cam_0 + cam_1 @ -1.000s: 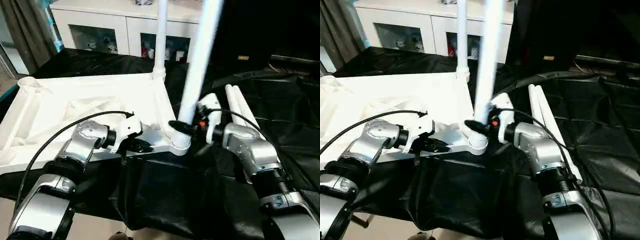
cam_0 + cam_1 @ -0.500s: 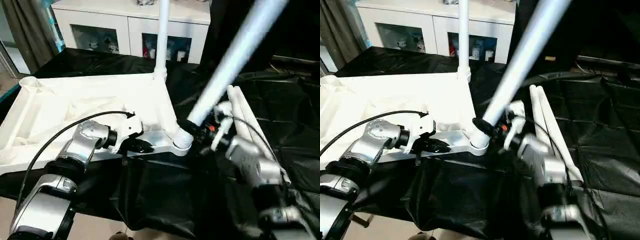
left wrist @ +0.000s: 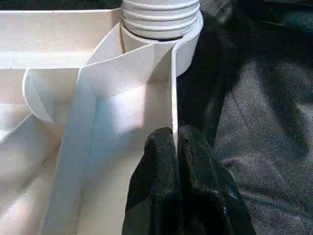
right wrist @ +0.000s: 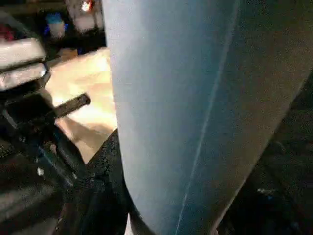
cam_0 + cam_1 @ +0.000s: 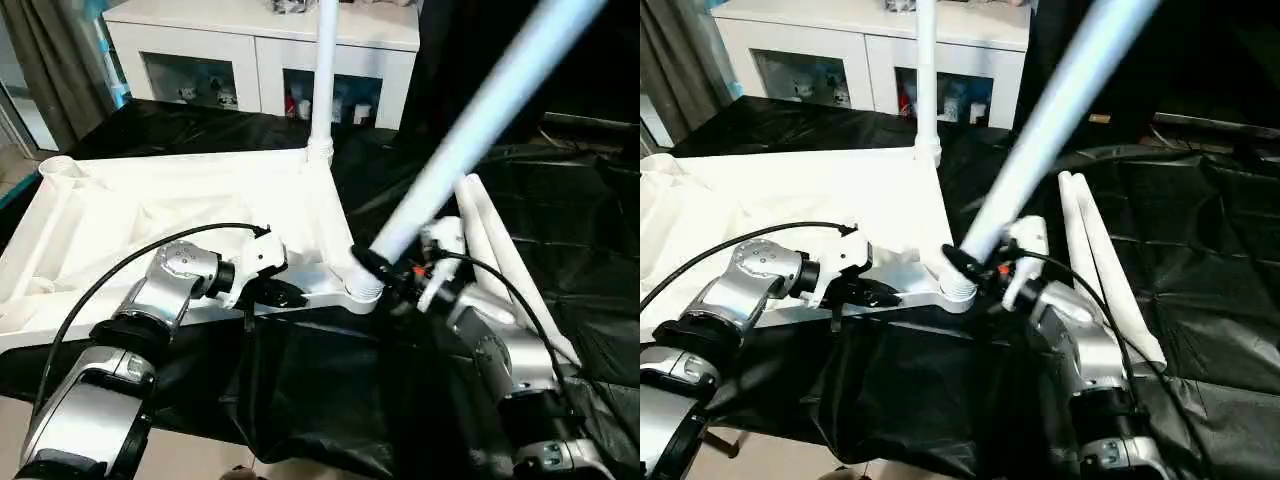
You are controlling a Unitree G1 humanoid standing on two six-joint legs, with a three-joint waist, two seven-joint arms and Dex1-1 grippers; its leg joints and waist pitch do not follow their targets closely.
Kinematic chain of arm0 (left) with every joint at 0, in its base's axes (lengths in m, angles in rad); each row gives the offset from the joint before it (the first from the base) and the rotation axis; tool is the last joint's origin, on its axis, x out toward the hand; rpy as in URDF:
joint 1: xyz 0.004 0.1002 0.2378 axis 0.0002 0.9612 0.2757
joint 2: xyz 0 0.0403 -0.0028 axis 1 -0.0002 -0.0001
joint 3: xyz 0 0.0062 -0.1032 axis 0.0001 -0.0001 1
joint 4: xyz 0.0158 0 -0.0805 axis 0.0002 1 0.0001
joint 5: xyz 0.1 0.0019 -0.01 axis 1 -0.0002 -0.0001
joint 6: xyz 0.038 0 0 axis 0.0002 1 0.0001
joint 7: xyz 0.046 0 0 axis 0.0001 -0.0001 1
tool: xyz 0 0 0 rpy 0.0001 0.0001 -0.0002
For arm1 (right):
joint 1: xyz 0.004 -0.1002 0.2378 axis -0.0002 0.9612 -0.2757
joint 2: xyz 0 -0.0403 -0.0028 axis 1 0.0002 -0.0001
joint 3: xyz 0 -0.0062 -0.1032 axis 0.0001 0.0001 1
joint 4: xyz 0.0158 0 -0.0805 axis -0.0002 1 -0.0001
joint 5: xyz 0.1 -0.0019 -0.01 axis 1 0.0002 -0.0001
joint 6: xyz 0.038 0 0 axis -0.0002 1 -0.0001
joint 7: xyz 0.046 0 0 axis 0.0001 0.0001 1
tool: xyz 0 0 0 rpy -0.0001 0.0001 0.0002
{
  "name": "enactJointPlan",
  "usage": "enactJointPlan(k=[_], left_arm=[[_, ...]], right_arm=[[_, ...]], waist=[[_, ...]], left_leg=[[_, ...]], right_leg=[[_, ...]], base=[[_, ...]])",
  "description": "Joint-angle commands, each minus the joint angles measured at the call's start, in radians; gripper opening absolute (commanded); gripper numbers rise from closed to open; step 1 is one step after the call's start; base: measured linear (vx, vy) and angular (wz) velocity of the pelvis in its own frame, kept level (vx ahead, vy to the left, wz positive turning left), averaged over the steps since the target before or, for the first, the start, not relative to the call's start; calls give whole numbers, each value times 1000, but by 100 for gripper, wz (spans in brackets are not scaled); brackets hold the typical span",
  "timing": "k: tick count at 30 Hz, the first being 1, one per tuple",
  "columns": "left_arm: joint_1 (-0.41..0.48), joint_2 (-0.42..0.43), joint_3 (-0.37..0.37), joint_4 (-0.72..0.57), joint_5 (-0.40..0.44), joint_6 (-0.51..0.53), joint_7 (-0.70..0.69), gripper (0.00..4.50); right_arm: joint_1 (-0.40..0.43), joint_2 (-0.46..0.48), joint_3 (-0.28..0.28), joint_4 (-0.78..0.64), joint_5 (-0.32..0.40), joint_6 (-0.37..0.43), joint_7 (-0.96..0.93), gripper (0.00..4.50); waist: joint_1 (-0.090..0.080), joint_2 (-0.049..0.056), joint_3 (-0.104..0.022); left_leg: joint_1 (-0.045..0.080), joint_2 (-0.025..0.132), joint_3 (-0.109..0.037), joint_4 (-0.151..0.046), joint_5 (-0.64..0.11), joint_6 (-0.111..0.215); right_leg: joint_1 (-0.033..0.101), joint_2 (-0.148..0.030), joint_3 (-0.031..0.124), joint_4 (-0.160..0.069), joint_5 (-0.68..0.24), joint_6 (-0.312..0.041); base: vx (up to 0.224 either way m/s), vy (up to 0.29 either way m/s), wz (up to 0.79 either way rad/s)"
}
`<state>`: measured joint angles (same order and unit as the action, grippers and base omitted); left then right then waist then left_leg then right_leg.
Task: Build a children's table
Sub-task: Rotate leg to tighten
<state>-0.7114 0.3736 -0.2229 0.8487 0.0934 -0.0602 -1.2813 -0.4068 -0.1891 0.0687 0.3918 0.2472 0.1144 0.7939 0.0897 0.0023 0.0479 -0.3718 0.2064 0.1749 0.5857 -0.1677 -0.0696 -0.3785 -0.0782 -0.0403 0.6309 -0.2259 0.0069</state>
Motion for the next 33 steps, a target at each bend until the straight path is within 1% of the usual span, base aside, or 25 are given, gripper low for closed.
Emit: enactJointPlan(k=[1, 2, 3, 4, 5, 6, 7, 8, 9, 11, 12, 14, 15, 17, 18, 19, 20, 21, 22, 24, 26, 29, 31, 32, 33], left_arm=[[-31, -1, -10, 1, 4, -9, 12, 0], [-31, -1, -12, 2, 6, -12, 13, 0], [-31, -1, -14, 2, 8, -14, 13, 0], [-31, -1, -15, 3, 8, -16, 13, 0], [-31, -1, -16, 3, 8, -17, 13, 0], [-31, -2, -17, 4, 8, -18, 12, 0], [-31, -2, -17, 4, 8, -18, 12, 0], [-32, -3, -19, 4, 8, -19, 10, 0], [-32, -4, -20, 2, 8, -22, 7, 0], [-31, -5, -22, -2, 6, -28, -1, 0], [-29, -8, -23, -9, 1, -34, -12, 0], [-24, -10, -26, -20, -9, -45, -39, 0], [-22, -8, -30, -25, -11, -49, -53, 0], [-18, -5, -36, -33, -18, -59, -81, 0], [-17, -3, -40, -40, -22, -58, -98, 0], [-14, 1, -44, -52, -30, -52, -125, 0], [-12, 4, -47, -61, -36, -47, -143, 0], [-11, 8, -53, -73, -39, -41, -163, 0], [-11, 9, -55, -76, -40, -40, -169, 0], [-18, 7, -49, -78, -42, -34, -167, 0], [-21, 5, -45, -74, -42, -36, -161, 0], [-42, -6, -24, -51, -49, -26, -128, 0], [-48, -6, -24, -49, -47, -17, -113, 0], [-48, -6, -24, -49, -47, -17, -113, 0], [-54, -7, -24, -45, -43, -12, -97, 0]], right_arm=[[24, -12, 63, 59, -66, 40, 13, 187], [12, -16, 73, 61, -71, 44, 24, 187], [4, -19, 80, 63, -75, 48, 31, 187], [-7, -25, 92, 68, -82, 53, 50, 187], [-13, -28, 98, 71, -85, 56, 60, 187], [-23, -37, 115, 78, -91, 65, 85, 187], [-23, -37, 115, 78, -91, 65, 85, 187], [-32, -48, 133, 85, -98, 68, 113, 187], [-34, -54, 139, 89, -97, 74, 129, 187], [-38, -62, 146, 104, -97, 70, 152, 187], [-40, -67, 146, 116, -91, 62, 174, 187], [-40, -72, 141, 129, -75, 52, 211, 187], [-39, -76, 143, 131, -73, 42, 227, 187], [-39, -84, 148, 135, -70, 28, 259, 187], [-37, -89, 151, 135, -66, 23, 282, 187], [-34, -98, 160, 130, -63, 20, 311, 187], [-32, -103, 165, 129, -63, 17, 332, 187], [-28, -113, 177, 126, -70, -4, 358, 187], [-27, -115, 180, 125, -73, -10, 365, 187], [-28, -115, 177, 129, -68, -15, 380, 187], [-29, -113, 173, 131, -66, -17, 378, 187], [-48, -89, 146, 173, -80, -40, 324, 187], [-63, -80, 136, 203, -92, -43, 278, 187], [-63, -80, 136, 203, -92, -43, 278, 187], [-76, -73, 128, 230, -105, -50, 236, 187]], waist=[[-4, 13, -51], [-5, 14, -51], [-6, 8, -51], [-6, 8, -50], [-6, 10, -51], [-6, 8, -50], [-7, 6, -51], [-5, 4, -52], [-4, 3, -51], [-3, 4, -53], [-3, -3, -53], [-2, 0, -53], [-1, -2, -52], [2, -1, -54], [1, -2, -56], [1, -2, -54], [2, -2, -55], [3, -3, -55], [4, 0, -55], [2, 0, -54], [2, 0, -52], [-1, 1, -49], [-3, 1, -46], [-4, 2, -45], [-7, 1, -43]], left_leg=[[21, 25, -8, -86, -334, -43], [21, 26, -8, -86, -337, -43], [21, 25, -8, -86, -343, -41], [21, 26, -8, -87, -342, -39], [21, 26, -9, -87, -343, -39], [20, 27, -8, -87, -339, -38], [20, 26, -8, -86, -336, -36], [21, 26, -7, -85, -326, -33], [21, 27, -5, -85, -318, -29], [20, 27, -5, -84, -305, -25], [18, 27, -4, -84, -296, -21], [19, 27, -3, -83, -293, -15], [18, 27, -3, -83, -285, -11], [18, 28, -2, -82, -265, -3], [17, 28, -1, -81, -247, 1], [16, 27, 0, -80, -233, 8], [16, 27, 1, -79, -227, 12], [15, 27, 2, -78, -212, 22], [16, 29, 2, -77, -207, 28], [15, 27, 3, -77, -199, 36], [16, 28, 3, -79, -201, 37], [17, 28, 3, -82, -227, 27], [20, 29, 2, -86, -269, 10], [20, 30, 1, -88, -279, 4], [19, 30, -1, -92, -299, -5]], right_leg=[[26, -60, 39, -90, -173, -225], [25, -61, 39, -90, -179, -225], [26, -61, 40, -90, -192, -224], [25, -61, 40, -92, -198, -222], [24, -61, 40, -91, -197, -223], [24, -61, 40, -91, -193, -224], [24, -60, 39, -91, -188, -225], [25, -61, 40, -89, -177, -228], [24, -60, 40, -90, -169, -227], [25, -61, 40, -88, -147, -230], [27, -60, 39, -86, -136, -233], [27, -61, 39, -87, -136, -237], [27, -60, 39, -87, -127, -237], [29, -60, 38, -84, -97, -241], [31, -59, 36, -81, -66, -245], [31, -57, 36, -79, -41, -250], [32, -57, 35, -78, -28, -253], [34, -57, 34, -76, -7, -259], [32, -57, 34, -75, 12, -264], [33, -55, 32, -74, 33, -272], [33, -56, 31, -75, 23, -275], [30, -57, 32, -79, -21, -274], [28, -59, 34, -87, -97, -267], [27, -60, 34, -88, -115, -264], [27, -60, 35, -91, -153, -255]], base=[[0, 0, 0], [0, 0, 0], [0, 0, 0], [0, 0, 0], [0, 0, 0], [0, 0, 0], [0, 0, 0], [0, 0, 0], [0, 0, 0], [0, 0, 0], [0, 0, 0], [0, 0, 0], [0, 0, 0], [0, 0, 0], [0, 0, 0], [0, 0, 0], [0, 0, 0], [0, 0, 0], [0, 0, 0], [0, 0, 0], [0, 0, 0], [0, 0, 0], [0, 0, 0], [0, 0, 0], [0, 0, 0]])
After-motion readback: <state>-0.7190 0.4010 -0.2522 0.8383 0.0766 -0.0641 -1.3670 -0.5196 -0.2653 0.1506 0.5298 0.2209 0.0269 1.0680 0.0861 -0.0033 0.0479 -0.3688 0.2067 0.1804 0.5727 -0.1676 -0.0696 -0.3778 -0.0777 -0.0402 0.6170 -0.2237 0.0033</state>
